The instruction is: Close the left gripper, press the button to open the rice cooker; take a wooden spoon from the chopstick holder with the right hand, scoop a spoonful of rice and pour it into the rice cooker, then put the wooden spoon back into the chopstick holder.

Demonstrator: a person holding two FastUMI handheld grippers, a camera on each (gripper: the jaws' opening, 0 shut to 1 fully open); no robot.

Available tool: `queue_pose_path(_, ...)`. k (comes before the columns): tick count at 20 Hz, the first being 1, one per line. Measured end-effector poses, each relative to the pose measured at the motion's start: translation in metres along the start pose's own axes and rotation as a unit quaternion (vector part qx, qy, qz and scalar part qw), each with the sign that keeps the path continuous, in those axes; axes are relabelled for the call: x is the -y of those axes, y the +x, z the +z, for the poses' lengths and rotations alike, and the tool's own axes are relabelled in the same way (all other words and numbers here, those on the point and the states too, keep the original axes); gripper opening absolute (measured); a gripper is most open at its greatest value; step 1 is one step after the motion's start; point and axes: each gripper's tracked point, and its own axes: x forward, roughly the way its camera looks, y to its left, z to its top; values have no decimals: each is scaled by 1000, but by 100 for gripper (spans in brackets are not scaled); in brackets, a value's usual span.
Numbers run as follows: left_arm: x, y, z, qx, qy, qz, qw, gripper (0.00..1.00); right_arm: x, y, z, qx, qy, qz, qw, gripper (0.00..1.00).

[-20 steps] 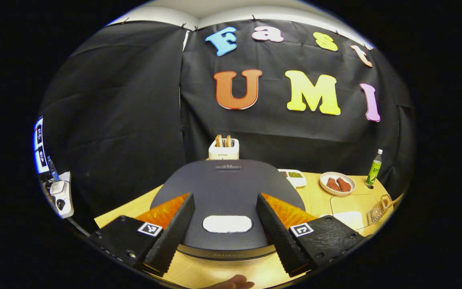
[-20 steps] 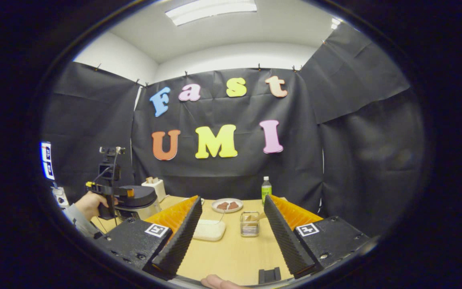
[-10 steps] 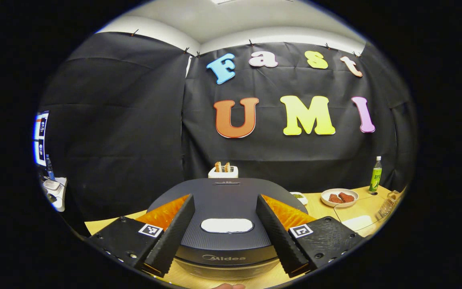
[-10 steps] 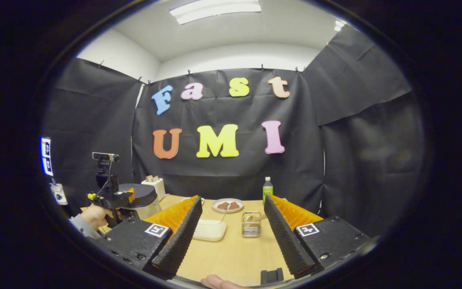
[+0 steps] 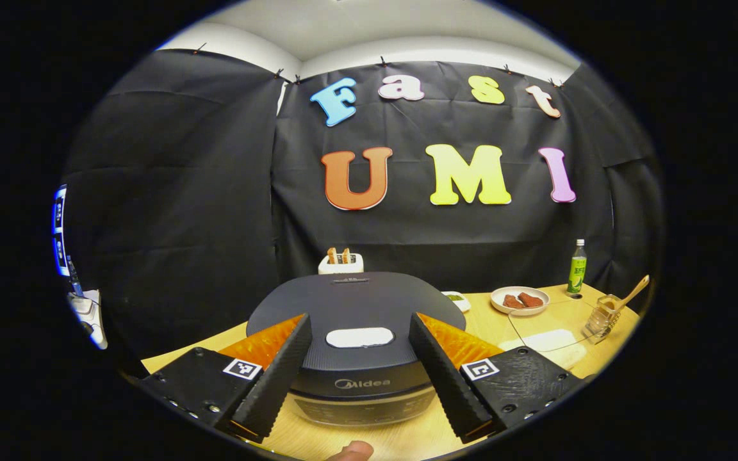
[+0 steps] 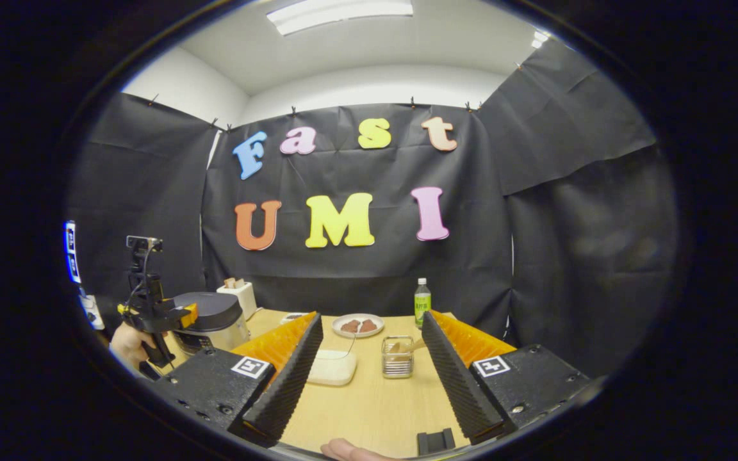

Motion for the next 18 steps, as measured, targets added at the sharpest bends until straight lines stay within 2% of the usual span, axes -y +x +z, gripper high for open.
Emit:
queue_pose_path(1, 1, -9, 3, -6, -7, -4, 1000, 87, 2, 1, 1, 1, -1, -4, 1000, 100)
queue_pose_path(2, 9, -19, 10, -7, -16, -9, 1000, 96, 4, 2, 2, 2, -2, -7, 1000, 100)
queue_pose_path(6, 22, -55, 30, -7, -34, -17, 999, 96, 6, 3, 9, 8, -1, -12, 1000, 100)
queue_pose_path(11, 38, -100, 71, 32, -16, -23, 999, 96, 9, -2, 16, 12, -2, -16, 1000, 100)
queue_pose_path(12, 43, -107, 81, 43, -9, -26, 999, 96, 10, -3, 20, 14, 0, -19, 1000, 98)
queue_pose_path(16, 62, -133, 102, 65, -8, -42, 997, 96, 17, -12, 42, 21, -6, -31, 999, 100)
queue_pose_path(17, 69, -140, 108, 71, -14, -53, 996, 96, 19, -14, 48, 23, -7, -34, 999, 98)
queue_pose_path(18, 83, -150, 106, 69, -22, -73, 995, 95, 19, -16, 54, 27, -9, -35, 999, 100)
